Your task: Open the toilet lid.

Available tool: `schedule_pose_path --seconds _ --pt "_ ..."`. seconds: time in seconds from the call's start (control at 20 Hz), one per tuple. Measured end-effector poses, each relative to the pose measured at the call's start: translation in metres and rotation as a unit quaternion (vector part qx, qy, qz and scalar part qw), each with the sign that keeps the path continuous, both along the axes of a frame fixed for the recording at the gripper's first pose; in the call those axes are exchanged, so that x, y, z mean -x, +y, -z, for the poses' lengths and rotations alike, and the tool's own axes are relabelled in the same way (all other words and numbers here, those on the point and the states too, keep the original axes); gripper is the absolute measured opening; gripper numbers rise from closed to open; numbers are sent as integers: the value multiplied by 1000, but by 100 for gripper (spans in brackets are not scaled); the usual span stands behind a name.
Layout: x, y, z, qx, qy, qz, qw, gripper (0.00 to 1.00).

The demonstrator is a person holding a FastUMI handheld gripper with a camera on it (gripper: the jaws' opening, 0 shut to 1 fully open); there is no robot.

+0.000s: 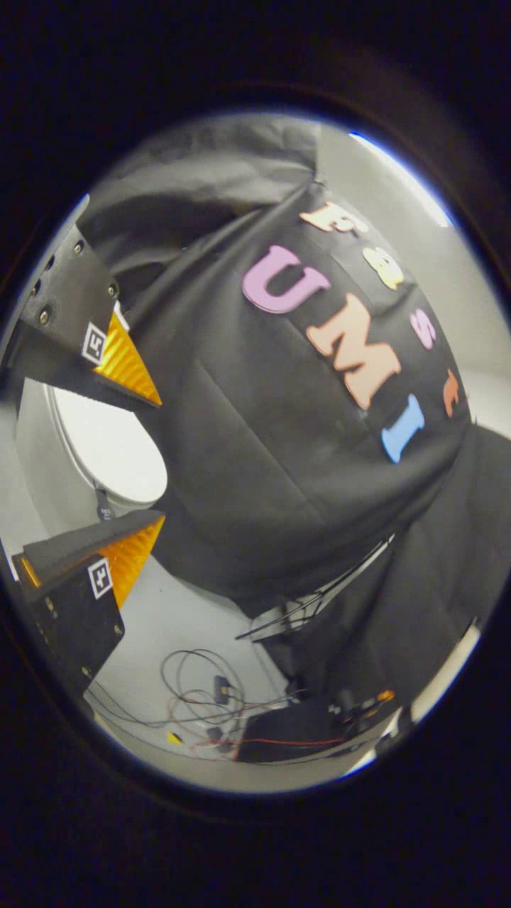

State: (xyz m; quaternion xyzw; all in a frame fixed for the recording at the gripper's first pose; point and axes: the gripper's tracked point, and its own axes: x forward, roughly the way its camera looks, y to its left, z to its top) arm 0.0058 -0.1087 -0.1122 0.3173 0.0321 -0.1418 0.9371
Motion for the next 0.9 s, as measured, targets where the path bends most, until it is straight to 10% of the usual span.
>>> schedule_pose_path --seconds 0.45,0.9 --pt "-12 -19 102 -215 -80 99 968 82" --pt "-69 5 197 -293 -28 91 951 82"
